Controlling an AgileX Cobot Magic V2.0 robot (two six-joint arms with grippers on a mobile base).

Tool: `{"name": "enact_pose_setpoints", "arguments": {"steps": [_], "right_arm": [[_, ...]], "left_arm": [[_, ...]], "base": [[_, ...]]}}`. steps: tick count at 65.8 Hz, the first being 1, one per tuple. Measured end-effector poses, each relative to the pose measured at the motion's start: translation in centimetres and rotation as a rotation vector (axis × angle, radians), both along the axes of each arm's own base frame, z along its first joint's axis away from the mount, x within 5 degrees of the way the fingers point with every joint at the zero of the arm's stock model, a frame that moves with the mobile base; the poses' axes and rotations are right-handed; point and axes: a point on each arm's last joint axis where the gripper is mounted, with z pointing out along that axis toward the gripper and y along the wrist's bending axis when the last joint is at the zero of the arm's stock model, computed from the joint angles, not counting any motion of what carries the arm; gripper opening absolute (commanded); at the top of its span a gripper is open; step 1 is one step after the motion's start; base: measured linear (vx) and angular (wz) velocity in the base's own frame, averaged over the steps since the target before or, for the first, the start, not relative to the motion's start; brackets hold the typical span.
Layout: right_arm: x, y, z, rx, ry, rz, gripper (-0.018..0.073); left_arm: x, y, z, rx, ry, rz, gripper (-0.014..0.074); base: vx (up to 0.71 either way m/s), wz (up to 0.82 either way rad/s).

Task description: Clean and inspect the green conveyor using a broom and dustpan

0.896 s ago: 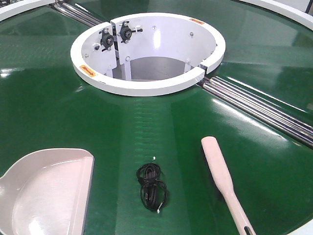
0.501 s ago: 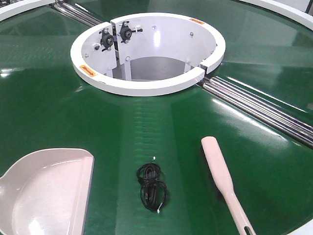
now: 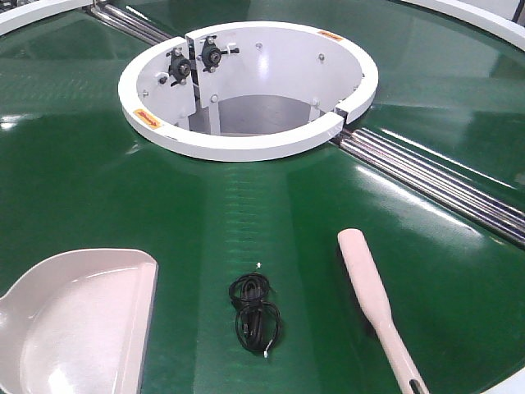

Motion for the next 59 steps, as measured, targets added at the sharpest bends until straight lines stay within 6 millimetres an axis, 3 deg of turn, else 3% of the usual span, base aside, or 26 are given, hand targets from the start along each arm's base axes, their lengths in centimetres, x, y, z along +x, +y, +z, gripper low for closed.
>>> {"name": "enact_pose_setpoints", "arguments": {"steps": [10,22,35,44,52,59], "right_arm": [[0.0,0.0,0.0,0.000,0.000,0.000,-0.0006],[0.0,0.0,0.2,0.001,-0.019,-0.001,-0.0006],[-0.1,-0.2,1.7,0.043,-0.184,-0.015,-0.0006],[-0.4,-0.3,2.9,0.095,-0.301,-0.022,-0.0006],[-1.2,-0.2,6.8,0.091,-0.343,-0.008,-0.0006],[-1.6,-0.1,10.2,0.058,-0.310,0.001,-0.0003]], "left_arm": [[0.0,0.0,0.0,-0.005,0.000,0.001,-0.0023],[0.1,-0.1,0.6,-0.145,-0.072,0.003,-0.0023],[0.0,0.1,2.2,-0.264,-0.248,0.012,-0.0023],[-0.2,0.3,3.5,-0.253,-0.395,0.020,-0.0023],[-0.8,0.1,6.2,-0.106,-0.448,-0.001,-0.0023],[-2.2,-0.1,10.4,0.026,-0.513,-0.003,-0.0023]], "base": [[0.00,0.00],[0.00,0.00],[0.00,0.00],[0.00,0.00],[0.00,0.00],[0.00,0.00]]}}
